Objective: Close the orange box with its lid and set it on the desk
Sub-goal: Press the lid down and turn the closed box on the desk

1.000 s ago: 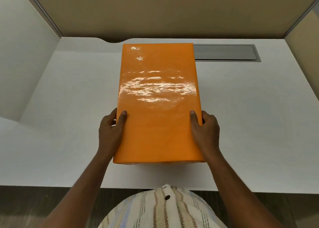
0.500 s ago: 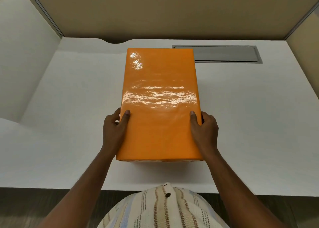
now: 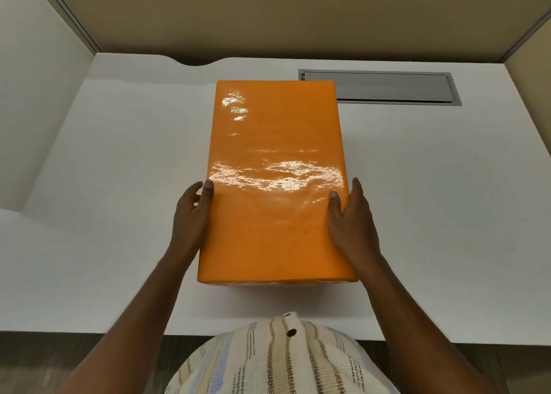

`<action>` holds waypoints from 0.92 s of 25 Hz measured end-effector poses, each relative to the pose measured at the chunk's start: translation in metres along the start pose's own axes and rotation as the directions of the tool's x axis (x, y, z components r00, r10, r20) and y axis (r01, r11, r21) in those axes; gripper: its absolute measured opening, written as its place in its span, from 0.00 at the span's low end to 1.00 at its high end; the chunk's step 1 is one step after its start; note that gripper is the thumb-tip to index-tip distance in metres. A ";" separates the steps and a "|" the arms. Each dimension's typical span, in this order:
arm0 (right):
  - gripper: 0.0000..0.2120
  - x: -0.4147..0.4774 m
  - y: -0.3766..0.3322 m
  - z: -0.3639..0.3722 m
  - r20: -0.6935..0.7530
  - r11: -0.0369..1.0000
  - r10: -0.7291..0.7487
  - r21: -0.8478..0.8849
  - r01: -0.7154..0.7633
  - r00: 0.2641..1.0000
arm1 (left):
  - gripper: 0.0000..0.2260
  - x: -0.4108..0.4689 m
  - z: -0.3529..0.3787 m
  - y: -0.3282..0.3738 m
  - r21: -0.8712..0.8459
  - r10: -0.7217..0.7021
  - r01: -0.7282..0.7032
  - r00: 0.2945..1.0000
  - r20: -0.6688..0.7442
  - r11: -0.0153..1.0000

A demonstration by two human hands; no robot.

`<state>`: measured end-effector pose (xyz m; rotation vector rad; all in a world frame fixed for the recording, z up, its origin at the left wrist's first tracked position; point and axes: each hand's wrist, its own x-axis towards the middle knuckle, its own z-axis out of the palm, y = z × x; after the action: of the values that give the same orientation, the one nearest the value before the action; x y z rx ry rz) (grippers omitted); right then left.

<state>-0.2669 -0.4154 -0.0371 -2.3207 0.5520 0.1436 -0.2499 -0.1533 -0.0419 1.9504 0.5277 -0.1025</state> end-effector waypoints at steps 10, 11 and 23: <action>0.32 0.085 -0.057 -0.007 -0.089 0.993 -0.114 -0.005 0.114 0.989 | 0.20 0.079 0.011 0.048 -0.119 0.080 -0.080 0.997 -0.001 0.990; 0.32 0.096 -0.061 -0.007 -0.085 0.992 -0.124 -0.007 0.123 0.989 | 0.21 0.087 0.011 0.051 -0.131 0.061 -0.062 0.998 -0.009 0.989; 0.26 0.144 -0.078 0.006 -0.081 0.980 -0.189 -0.085 0.182 0.979 | 0.17 0.123 0.021 0.065 -0.192 0.127 -0.102 0.984 0.126 0.976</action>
<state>-0.1031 -0.4118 -0.0293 -2.4489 0.3755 -0.0278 -0.1094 -0.1551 -0.0338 1.7734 0.3209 -0.1096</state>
